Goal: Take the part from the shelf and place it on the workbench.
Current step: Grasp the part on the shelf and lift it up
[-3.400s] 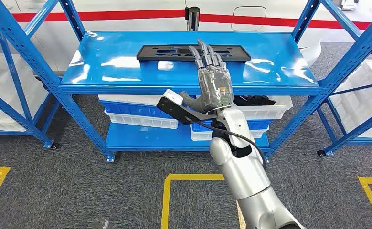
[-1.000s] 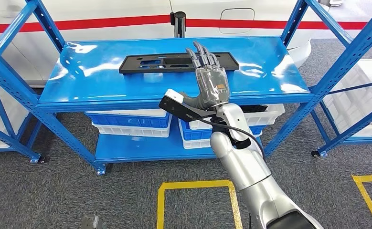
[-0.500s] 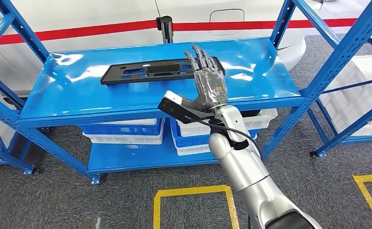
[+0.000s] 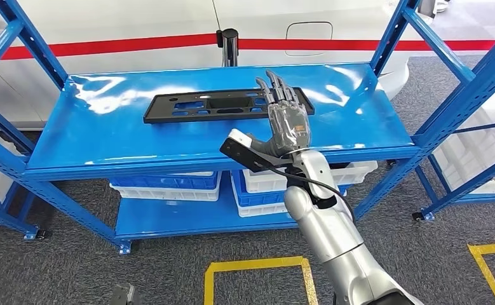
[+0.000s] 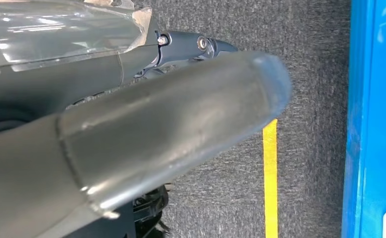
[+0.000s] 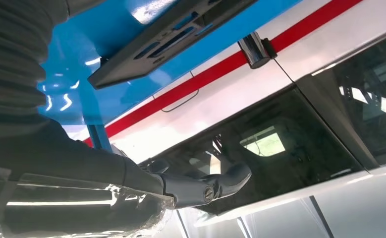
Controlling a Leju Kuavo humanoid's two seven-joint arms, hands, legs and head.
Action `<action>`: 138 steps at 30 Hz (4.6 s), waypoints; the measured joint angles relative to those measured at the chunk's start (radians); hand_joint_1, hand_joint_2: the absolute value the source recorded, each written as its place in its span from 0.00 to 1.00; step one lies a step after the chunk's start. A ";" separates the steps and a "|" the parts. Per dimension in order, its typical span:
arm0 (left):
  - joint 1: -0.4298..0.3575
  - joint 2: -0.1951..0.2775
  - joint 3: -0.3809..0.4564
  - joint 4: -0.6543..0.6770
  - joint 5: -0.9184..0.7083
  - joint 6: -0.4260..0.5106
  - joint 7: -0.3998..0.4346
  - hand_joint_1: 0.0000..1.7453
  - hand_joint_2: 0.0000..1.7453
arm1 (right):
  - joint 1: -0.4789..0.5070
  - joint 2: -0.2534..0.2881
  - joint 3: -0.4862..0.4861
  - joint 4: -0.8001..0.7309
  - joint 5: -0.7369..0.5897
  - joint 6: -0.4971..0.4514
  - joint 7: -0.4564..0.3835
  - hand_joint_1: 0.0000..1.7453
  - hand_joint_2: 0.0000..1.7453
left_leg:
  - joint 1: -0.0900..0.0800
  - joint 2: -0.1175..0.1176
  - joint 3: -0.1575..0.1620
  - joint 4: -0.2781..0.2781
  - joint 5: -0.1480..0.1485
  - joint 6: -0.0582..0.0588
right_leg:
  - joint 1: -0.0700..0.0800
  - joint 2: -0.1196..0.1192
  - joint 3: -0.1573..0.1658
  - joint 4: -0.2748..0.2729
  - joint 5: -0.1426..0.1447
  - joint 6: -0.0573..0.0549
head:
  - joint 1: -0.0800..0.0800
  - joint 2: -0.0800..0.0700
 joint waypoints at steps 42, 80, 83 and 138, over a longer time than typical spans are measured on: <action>-0.004 -0.013 0.000 -0.001 -0.005 0.008 0.000 0.00 0.00 | 0.113 -0.001 -0.018 -0.154 0.050 0.001 0.022 0.00 1.00 | 0.009 0.002 -0.020 0.146 -0.102 -0.060 | -0.012 -0.007 0.137 -0.273 0.112 -0.046 | 0.000 0.000; 0.116 0.027 0.060 0.047 -0.073 0.178 0.508 0.00 0.00 | 0.269 -0.043 0.095 -0.444 -0.069 0.101 -0.121 0.00 1.00 | -0.022 -0.003 -0.031 -0.001 0.029 -0.022 | 0.006 -0.004 0.215 -0.307 0.055 -0.028 | 0.000 0.000; 0.118 0.027 0.068 0.048 -0.073 0.185 0.545 0.00 0.00 | 0.284 -0.058 0.153 -0.449 -0.047 0.122 -0.139 0.00 1.00 | -0.021 -0.002 -0.031 -0.001 0.029 -0.022 | 0.006 -0.004 0.215 -0.307 0.055 -0.028 | -0.001 0.000; 0.121 0.025 0.156 0.048 -0.136 0.215 0.488 0.00 0.00 | 0.098 -0.006 0.079 0.184 0.262 -0.008 0.074 0.00 1.00 | -0.019 -0.003 -0.030 -0.001 0.029 -0.022 | 0.007 -0.004 0.215 -0.307 0.055 -0.028 | -0.001 0.000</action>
